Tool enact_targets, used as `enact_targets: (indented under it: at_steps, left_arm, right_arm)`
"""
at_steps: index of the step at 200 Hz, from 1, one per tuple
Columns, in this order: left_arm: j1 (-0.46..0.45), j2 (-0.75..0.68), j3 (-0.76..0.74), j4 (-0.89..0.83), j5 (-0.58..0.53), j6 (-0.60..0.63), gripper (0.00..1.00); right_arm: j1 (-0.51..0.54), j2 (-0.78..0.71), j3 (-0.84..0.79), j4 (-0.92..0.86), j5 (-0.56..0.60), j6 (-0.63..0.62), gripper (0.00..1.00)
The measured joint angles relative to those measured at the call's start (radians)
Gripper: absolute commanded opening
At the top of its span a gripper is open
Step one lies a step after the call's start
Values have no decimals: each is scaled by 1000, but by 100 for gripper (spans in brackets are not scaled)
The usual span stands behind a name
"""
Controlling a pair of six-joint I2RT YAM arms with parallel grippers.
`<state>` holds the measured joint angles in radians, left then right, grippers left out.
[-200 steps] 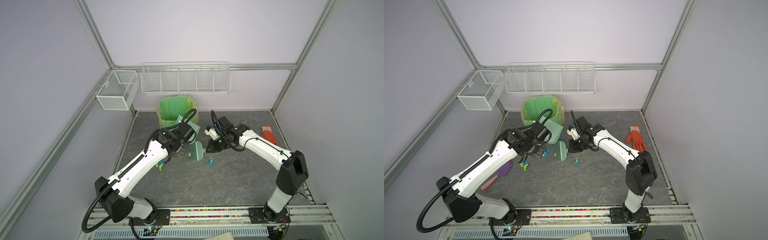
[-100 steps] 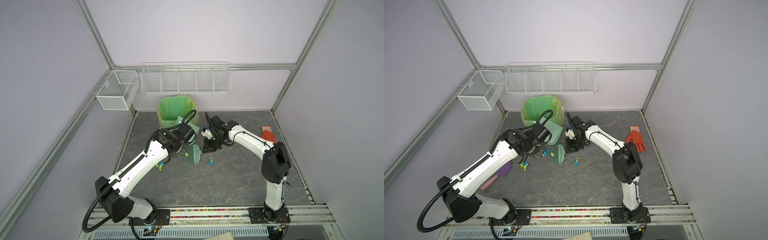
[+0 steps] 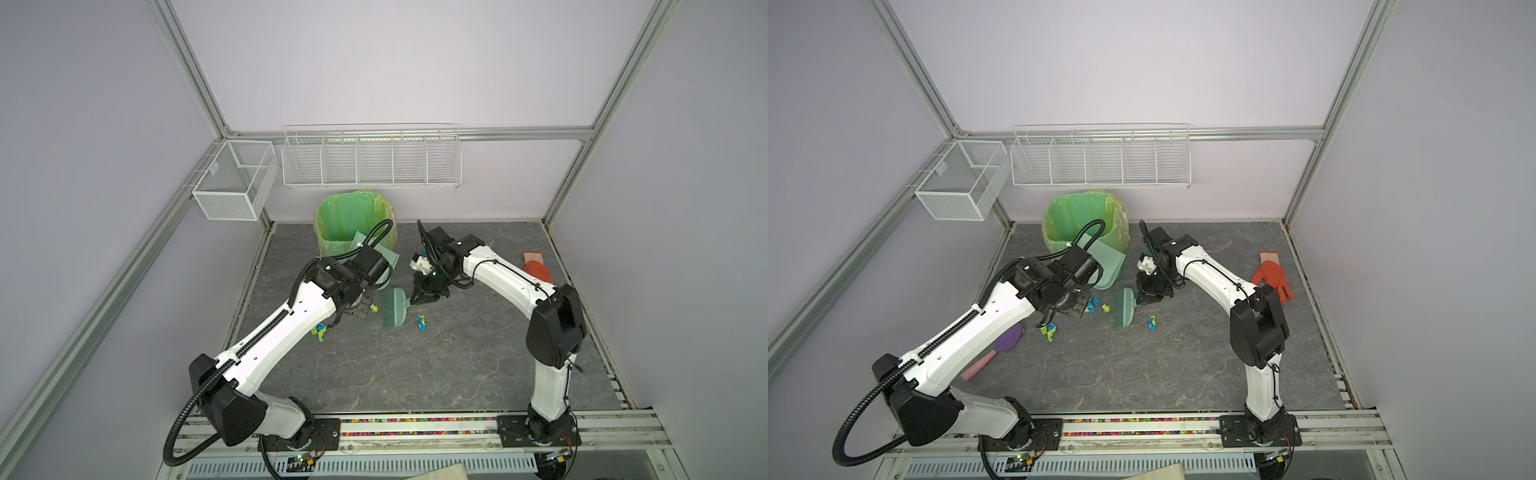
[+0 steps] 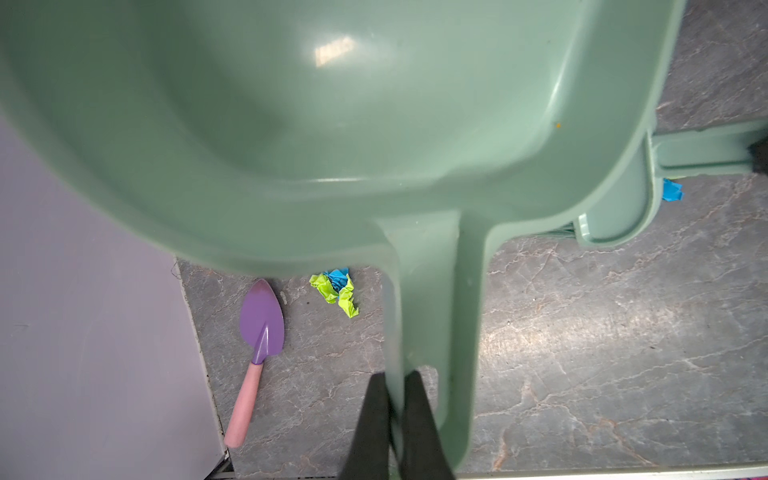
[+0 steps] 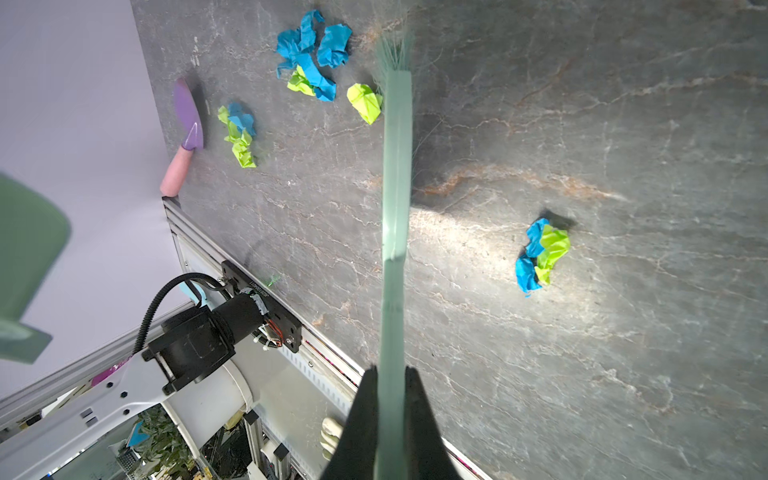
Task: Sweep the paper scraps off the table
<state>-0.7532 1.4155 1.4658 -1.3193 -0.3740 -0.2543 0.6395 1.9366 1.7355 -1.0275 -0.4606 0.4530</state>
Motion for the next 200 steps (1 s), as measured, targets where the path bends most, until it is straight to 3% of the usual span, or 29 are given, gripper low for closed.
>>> enact_targets:
  at_steps: [92, 200]
  left_arm:
    - [0, -4, 0, 0, 0, 1, 0]
    - [0, -17, -17, -3, 0, 2, 0]
  right_arm:
    - [35, 33, 84, 43, -34, 64, 7]
    - [24, 106, 57, 92, -38, 75, 7]
